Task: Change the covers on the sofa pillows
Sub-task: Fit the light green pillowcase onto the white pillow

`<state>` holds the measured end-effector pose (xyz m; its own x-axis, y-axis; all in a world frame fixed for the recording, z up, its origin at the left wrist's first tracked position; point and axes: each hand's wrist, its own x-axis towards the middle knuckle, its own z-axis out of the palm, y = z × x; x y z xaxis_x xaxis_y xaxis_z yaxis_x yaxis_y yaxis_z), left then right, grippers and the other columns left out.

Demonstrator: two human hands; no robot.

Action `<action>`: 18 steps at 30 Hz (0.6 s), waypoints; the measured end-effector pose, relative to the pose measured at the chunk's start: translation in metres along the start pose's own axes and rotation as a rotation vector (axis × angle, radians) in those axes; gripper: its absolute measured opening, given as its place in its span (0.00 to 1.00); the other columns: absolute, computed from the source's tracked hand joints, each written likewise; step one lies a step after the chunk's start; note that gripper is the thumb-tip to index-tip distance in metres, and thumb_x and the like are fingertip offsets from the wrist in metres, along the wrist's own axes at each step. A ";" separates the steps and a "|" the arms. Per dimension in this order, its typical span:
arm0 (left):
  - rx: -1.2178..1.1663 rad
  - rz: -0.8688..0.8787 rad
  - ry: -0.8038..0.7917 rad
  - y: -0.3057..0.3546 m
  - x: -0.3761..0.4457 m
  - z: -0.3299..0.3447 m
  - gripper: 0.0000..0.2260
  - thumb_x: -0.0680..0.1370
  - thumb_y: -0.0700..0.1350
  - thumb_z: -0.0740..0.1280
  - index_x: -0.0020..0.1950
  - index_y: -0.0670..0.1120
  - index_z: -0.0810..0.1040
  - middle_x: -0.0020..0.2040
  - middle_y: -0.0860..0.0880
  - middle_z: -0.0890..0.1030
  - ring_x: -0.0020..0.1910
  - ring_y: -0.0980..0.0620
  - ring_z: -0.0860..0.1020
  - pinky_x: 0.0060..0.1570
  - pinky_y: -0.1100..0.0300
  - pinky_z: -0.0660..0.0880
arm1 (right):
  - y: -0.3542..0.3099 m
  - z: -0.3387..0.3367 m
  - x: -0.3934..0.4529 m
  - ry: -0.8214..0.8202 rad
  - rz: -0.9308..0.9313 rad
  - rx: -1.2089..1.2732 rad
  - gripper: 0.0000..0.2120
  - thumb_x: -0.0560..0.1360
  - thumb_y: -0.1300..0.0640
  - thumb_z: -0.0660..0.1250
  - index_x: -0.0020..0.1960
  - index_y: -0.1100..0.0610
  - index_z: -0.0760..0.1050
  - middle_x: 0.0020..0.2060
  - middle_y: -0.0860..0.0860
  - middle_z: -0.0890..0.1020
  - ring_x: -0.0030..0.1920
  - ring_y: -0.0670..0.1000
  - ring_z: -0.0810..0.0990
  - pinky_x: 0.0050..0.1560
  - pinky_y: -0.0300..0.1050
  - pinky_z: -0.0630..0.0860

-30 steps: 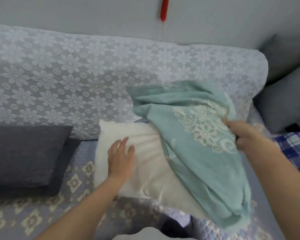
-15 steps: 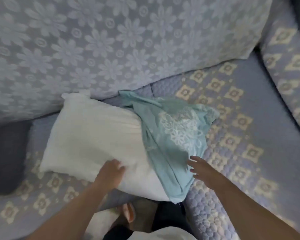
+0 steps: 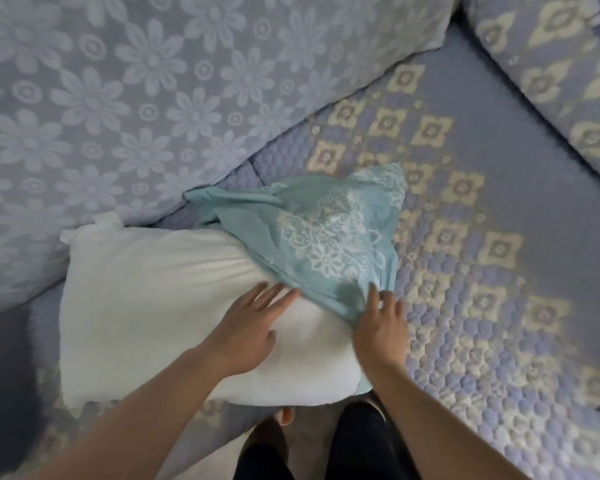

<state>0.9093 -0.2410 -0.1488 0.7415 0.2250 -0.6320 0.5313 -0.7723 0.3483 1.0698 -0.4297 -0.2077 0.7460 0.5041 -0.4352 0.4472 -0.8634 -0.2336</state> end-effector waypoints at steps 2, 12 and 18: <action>0.037 -0.007 0.063 -0.009 0.020 -0.008 0.30 0.81 0.45 0.61 0.81 0.54 0.54 0.83 0.52 0.48 0.82 0.50 0.45 0.79 0.56 0.47 | 0.015 -0.011 0.028 -0.050 0.129 0.089 0.23 0.78 0.63 0.57 0.72 0.53 0.70 0.63 0.55 0.76 0.60 0.57 0.73 0.56 0.52 0.77; 0.420 -0.064 0.118 -0.051 0.048 -0.003 0.17 0.82 0.53 0.61 0.71 0.53 0.69 0.55 0.48 0.84 0.56 0.45 0.81 0.57 0.52 0.73 | 0.003 -0.021 0.004 -0.247 0.077 0.631 0.11 0.77 0.52 0.69 0.57 0.49 0.72 0.45 0.46 0.78 0.43 0.49 0.78 0.37 0.40 0.72; 0.407 -0.050 0.025 -0.090 -0.005 -0.009 0.17 0.77 0.42 0.60 0.61 0.57 0.78 0.53 0.51 0.84 0.52 0.46 0.82 0.52 0.55 0.77 | 0.054 0.024 -0.031 -0.090 0.306 -0.060 0.19 0.76 0.61 0.62 0.66 0.53 0.70 0.57 0.54 0.73 0.55 0.57 0.76 0.46 0.48 0.74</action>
<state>0.8615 -0.1670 -0.1711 0.7312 0.2792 -0.6223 0.3656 -0.9307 0.0120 1.0591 -0.4925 -0.2274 0.8050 0.2148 -0.5530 0.2386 -0.9707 -0.0296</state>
